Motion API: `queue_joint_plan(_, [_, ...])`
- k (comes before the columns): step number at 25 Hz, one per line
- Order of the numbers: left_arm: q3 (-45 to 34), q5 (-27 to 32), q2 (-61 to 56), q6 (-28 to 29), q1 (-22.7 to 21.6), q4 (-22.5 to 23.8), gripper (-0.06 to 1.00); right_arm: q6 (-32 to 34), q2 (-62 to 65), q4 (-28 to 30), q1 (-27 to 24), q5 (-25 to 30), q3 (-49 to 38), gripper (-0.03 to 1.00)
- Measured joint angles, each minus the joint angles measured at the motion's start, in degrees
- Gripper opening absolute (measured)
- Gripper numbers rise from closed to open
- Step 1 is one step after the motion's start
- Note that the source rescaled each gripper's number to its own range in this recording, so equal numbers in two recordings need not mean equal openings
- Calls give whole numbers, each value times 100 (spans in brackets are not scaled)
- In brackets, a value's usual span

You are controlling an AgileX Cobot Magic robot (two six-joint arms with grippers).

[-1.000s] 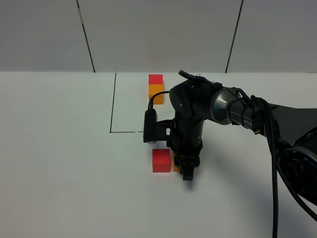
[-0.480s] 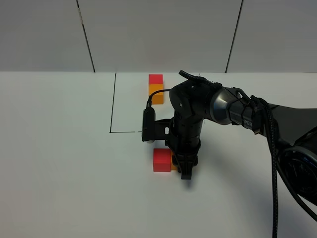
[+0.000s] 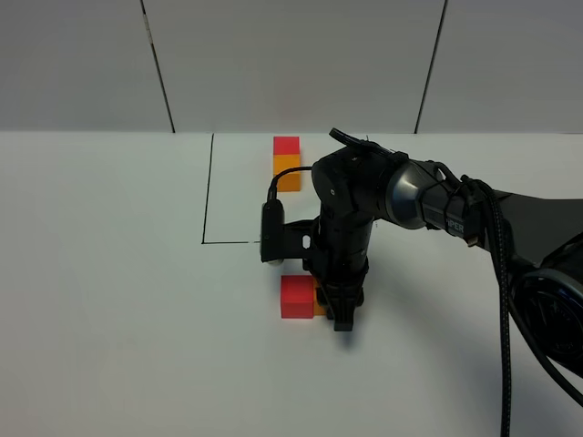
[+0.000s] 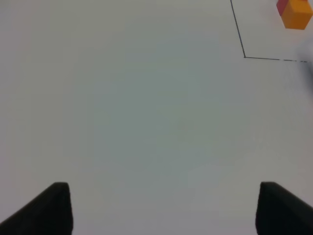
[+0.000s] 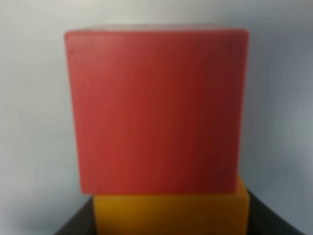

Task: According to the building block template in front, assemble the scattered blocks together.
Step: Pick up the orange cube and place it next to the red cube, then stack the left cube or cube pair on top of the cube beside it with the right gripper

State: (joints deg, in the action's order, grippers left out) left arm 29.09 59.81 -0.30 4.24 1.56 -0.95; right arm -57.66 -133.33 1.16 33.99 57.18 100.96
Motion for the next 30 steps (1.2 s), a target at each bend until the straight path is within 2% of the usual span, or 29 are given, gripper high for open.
queue_joint_plan(10, [0,0,0,0,0,0,61,-79,-16,-186,0,42,0,1])
queue_joint_plan(12, [0,0,0,0,0,0,61,-79,-16,-198,0,42,0,4])
queue_joint_plan(13, [0,0,0,0,0,0,61,-79,-16,-213,0,46,0,10])
queue_joint_plan(15, [0,0,0,0,0,0,61,-60,-16,-223,0,46,0,31])
queue_joint_plan(19, [0,0,0,0,0,0,61,286,20,-216,0,35,0,87])
queue_joint_plan(20, [0,0,0,0,0,0,61,430,52,-200,0,20,0,95])
queue_joint_plan(21, [0,0,0,0,0,0,61,575,96,-174,0,20,0,99])
queue_joint_plan(25, [0,0,0,0,0,0,61,1211,508,-116,0,178,0,100])
queue_joint_plan(30, [0,0,0,0,0,0,61,2504,1204,-195,-64,577,0,100])
